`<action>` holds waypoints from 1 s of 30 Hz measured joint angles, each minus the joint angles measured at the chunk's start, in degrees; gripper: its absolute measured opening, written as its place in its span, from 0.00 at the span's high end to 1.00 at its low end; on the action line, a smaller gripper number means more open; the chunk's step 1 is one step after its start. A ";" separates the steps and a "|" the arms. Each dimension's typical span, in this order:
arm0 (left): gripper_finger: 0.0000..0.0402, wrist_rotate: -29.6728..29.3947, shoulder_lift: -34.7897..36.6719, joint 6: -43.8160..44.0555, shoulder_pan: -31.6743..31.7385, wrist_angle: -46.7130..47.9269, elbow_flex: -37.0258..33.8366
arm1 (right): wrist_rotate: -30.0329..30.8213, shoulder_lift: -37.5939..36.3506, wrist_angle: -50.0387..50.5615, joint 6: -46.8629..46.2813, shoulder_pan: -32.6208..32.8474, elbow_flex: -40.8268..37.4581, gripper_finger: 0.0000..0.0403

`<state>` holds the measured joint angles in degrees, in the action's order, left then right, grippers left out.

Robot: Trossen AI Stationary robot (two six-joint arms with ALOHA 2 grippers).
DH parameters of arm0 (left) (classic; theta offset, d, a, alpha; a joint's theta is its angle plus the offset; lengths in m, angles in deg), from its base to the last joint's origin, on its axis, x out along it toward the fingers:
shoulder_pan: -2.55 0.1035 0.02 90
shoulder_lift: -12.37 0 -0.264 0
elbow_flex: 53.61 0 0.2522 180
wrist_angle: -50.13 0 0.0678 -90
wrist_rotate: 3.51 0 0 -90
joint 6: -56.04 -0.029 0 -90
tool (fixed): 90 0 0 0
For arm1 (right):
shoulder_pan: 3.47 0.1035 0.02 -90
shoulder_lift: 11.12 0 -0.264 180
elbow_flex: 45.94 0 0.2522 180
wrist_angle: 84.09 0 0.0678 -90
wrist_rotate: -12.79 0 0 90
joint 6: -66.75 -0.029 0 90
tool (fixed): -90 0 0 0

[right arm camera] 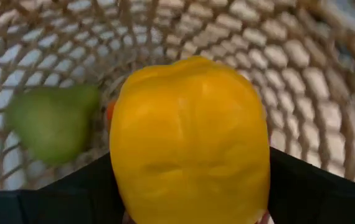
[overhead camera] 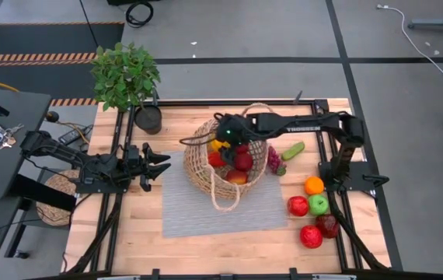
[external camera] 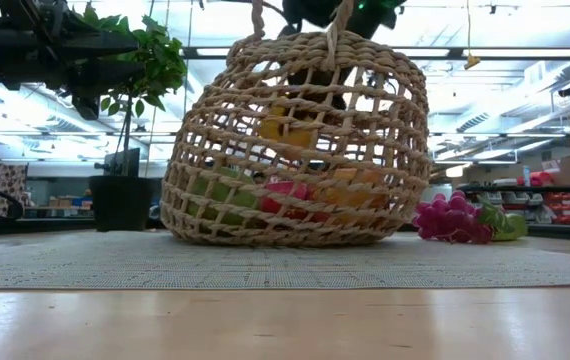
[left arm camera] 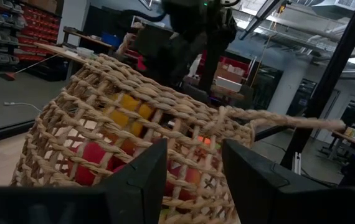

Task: Build produce basket
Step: Put the yellow bell pepper into the brown basket, then put the red apple into the brown basket

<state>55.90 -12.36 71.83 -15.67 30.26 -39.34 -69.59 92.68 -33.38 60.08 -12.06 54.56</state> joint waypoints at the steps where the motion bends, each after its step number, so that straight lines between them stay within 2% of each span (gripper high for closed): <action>1: 0.60 0.00 0.00 0.01 0.01 0.00 0.00 | -0.05 0.33 -1.26 0.95 -0.28 0.06 0.24; 6: 0.60 0.00 0.02 0.02 0.00 -0.03 0.00 | -2.79 1.30 -5.59 3.80 -1.03 0.13 0.20; 10: 0.60 0.00 0.02 0.02 0.00 -0.06 0.00 | -4.78 1.11 -8.53 4.18 -1.38 0.13 0.12; 15: 0.60 0.00 0.00 -0.02 0.00 0.01 0.00 | -4.48 0.76 -8.62 4.11 -1.38 0.13 0.02; 22: 0.60 0.00 0.00 -0.01 0.00 0.01 0.00 | -1.85 -4.52 0.31 4.36 -0.03 3.40 0.04; 28: 0.60 0.00 0.02 0.02 0.00 -0.01 0.00 | -0.76 -13.15 8.02 5.03 2.55 4.50 0.07; 30: 0.60 0.01 0.01 -0.02 0.00 -0.01 0.00 | 1.49 -16.25 10.83 4.12 3.28 4.49 0.08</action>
<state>55.92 -12.35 71.81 -15.67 30.24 -39.34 -68.10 76.43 -22.56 64.20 -8.79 59.05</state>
